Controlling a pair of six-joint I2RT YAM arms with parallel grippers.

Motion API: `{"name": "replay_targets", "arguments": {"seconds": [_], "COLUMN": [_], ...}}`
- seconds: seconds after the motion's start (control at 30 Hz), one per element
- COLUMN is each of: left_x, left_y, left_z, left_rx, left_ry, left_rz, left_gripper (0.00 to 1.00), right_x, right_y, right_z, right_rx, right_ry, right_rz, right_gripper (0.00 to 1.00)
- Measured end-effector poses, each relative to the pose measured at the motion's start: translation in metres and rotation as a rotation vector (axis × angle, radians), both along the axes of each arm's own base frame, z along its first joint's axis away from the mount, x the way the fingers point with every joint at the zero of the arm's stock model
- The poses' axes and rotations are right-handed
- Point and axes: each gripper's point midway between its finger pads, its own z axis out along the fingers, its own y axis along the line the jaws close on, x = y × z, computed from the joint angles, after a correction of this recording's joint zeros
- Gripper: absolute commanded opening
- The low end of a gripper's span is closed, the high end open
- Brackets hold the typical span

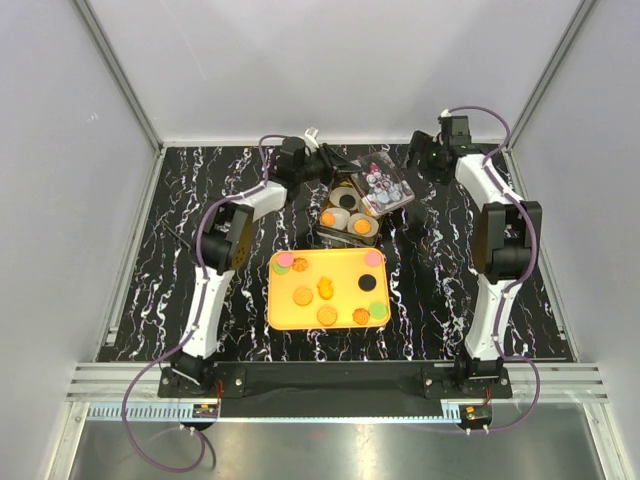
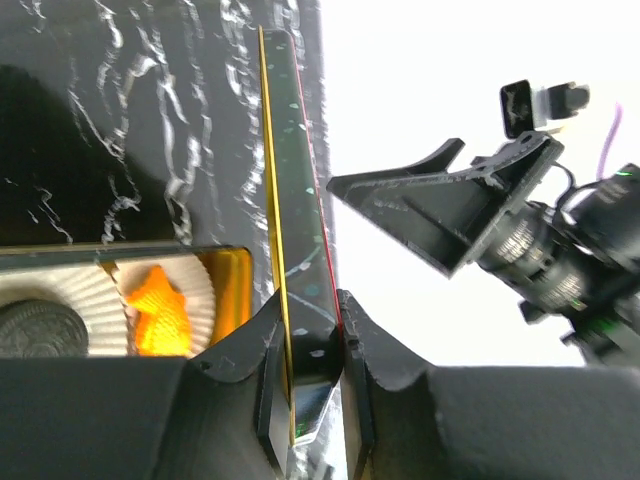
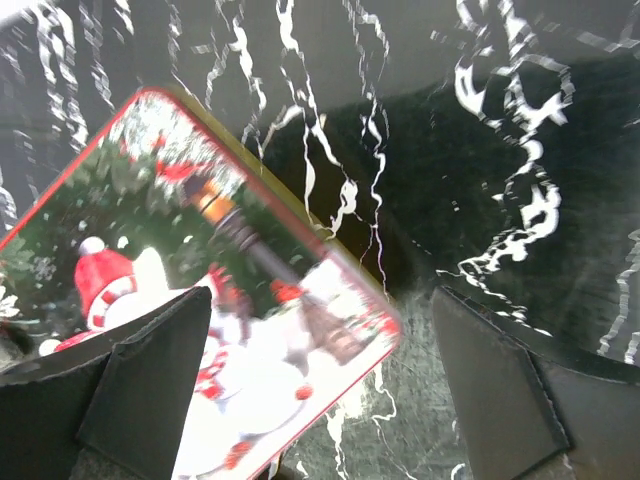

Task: Pack the cookies

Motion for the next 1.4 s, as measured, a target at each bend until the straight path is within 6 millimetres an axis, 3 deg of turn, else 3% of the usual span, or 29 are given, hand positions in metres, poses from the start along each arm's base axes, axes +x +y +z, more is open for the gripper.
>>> {"name": "replay_targets", "arguments": {"seconds": [0.17,0.4,0.57,0.73,0.93,1.03,1.17,1.2,1.3,1.4], "left_x": [-0.008,-0.037,-0.054,-0.062,-0.063,-0.058,-0.051,-0.049,-0.047,-0.044], "left_y": [0.024,0.056,0.058,0.058,0.057,0.055,0.052,0.052,0.054,0.054], "left_z": [0.021,0.03,0.037,0.05,0.051,0.048,0.045,0.045,0.041,0.029], "left_rx": [-0.097,-0.191,-0.245,-0.277,-0.286,-0.289,-0.29,-0.29,-0.279,-0.254], "left_ry": [0.019,0.034,0.048,0.014,0.02,0.02,0.021,0.023,0.018,0.05], "left_rz": [-0.075,-0.17,-0.246,-0.292,-0.321,-0.329,-0.338,-0.34,-0.34,-0.326], "left_gripper": [0.0,0.01,0.02,0.03,0.05,0.05,0.08,0.14,0.38,0.51], "right_x": [-0.01,-0.034,-0.037,-0.042,-0.057,-0.066,-0.075,-0.077,-0.082,-0.088], "right_y": [-0.003,0.023,0.042,0.057,0.074,0.079,0.084,0.084,0.084,0.087], "right_z": [0.017,-0.007,-0.001,0.011,0.023,0.026,0.029,0.029,0.033,0.049], "right_rx": [0.046,0.246,0.416,0.534,0.684,0.745,0.798,0.808,0.854,0.861], "right_ry": [-0.038,-0.021,-0.063,-0.107,-0.12,-0.112,-0.109,-0.104,-0.077,-0.114], "right_rz": [0.006,0.108,0.183,0.248,0.319,0.346,0.373,0.373,0.366,0.392], "right_gripper": [1.0,1.0,1.0,0.97,0.89,0.81,0.47,0.32,0.12,0.06]}}
